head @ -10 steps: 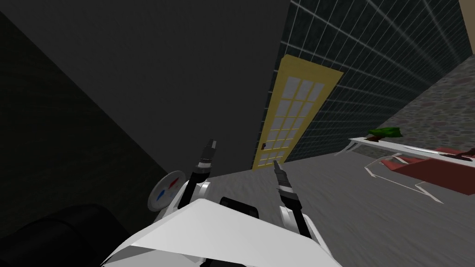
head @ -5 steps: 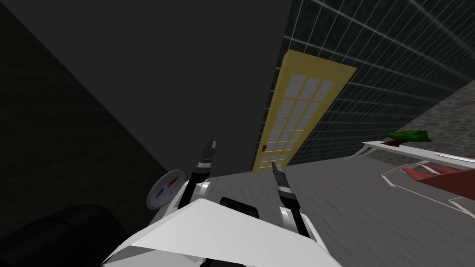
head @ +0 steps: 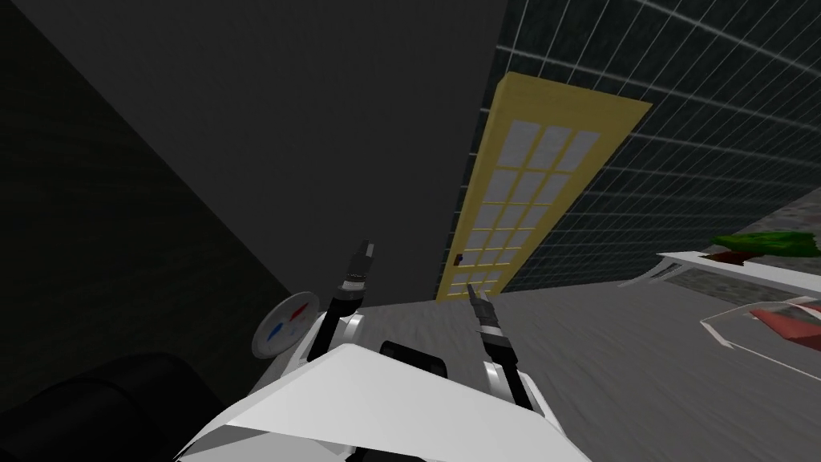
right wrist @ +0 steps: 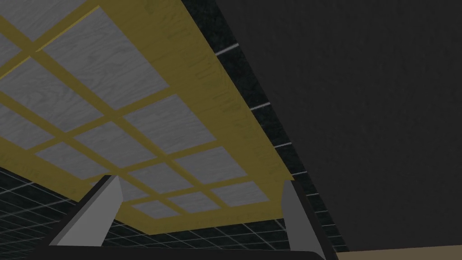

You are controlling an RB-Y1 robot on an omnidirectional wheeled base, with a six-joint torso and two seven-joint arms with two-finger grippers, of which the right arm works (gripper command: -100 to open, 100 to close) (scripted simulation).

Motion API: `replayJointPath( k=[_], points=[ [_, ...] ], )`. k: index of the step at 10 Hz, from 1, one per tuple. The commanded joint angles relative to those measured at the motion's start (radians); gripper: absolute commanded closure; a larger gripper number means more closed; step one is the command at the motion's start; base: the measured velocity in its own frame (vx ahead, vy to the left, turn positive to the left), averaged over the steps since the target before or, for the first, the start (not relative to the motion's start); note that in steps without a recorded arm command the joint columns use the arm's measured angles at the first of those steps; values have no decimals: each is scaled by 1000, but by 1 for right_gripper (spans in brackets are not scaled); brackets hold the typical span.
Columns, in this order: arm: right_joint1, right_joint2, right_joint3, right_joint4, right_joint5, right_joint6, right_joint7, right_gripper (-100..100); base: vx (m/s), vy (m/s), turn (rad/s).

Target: Pull the door open

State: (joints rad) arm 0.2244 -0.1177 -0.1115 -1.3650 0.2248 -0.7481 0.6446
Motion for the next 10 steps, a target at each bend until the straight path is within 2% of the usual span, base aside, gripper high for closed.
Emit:
replayJointPath(
  k=[1,10],
  points=[
    [-18,-1,-7,43,10,-9,37,-100,73,-86,72],
    [-88,-9,-44,253,62,-60,213,-100,72,-90,82]
  ],
)
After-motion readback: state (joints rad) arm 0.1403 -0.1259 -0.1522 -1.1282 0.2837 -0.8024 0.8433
